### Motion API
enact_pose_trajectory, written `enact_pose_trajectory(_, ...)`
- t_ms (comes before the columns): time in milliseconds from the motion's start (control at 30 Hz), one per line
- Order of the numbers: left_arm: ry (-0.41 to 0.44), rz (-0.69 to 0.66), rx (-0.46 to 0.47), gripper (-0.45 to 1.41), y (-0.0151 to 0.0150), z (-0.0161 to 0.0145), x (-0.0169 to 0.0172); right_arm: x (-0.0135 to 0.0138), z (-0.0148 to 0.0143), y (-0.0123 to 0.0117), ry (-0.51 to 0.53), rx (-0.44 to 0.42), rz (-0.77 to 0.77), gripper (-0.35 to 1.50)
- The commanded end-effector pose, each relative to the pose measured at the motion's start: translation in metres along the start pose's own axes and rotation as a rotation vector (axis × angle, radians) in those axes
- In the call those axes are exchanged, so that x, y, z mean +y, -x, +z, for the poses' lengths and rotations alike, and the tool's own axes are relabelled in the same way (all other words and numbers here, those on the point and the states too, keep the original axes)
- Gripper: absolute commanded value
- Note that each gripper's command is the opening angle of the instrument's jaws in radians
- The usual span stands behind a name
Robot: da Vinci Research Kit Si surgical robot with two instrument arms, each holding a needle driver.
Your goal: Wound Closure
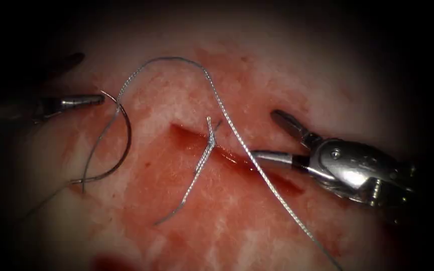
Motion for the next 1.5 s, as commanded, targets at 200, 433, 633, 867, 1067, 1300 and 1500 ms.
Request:
enact_pose_trajectory(200, 0.138, -0.045, 0.098, 0.33, 0.0041, -0.0004, 0.0053, 0.0006, -0.0007, 0.0, 0.0, 0.009, 0.007, 1.36)
enact_pose_trajectory(433, 0.337, 0.051, 0.34, 0.03, 0.0056, 0.0013, 0.0092, 0.0016, -0.004, -0.004, 0.014, 0.02, 0.036, 1.46)
enact_pose_trajectory(633, 0.386, 0.15, 0.367, 0.05, 0.0054, 0.0019, 0.0109, -0.0012, -0.0066, -0.0094, -0.041, 0.054, 0.032, 1.46)
enact_pose_trajectory(867, 0.468, 0.276, 0.34, 0.35, 0.0057, 0.0019, 0.0136, -0.0096, -0.0066, -0.0126, -0.166, 0.08, 0.004, 1.45)
enact_pose_trajectory(1067, 0.522, 0.336, 0.253, 0.59, 0.0079, 0.0034, 0.0156, -0.013, -0.0044, -0.0101, -0.21, 0.045, -0.026, 1.43)
enact_pose_trajectory(1300, 0.503, 0.373, 0.231, 0.57, 0.0105, 0.0055, 0.0161, -0.0139, -0.0017, -0.0056, -0.228, -0.001, -0.074, 1.38)
enact_pose_trajectory(1500, 0.475, 0.359, 0.267, 0.4, 0.0102, 0.0061, 0.0151, -0.0123, -0.0022, -0.005, -0.222, -0.006, -0.078, 1.34)
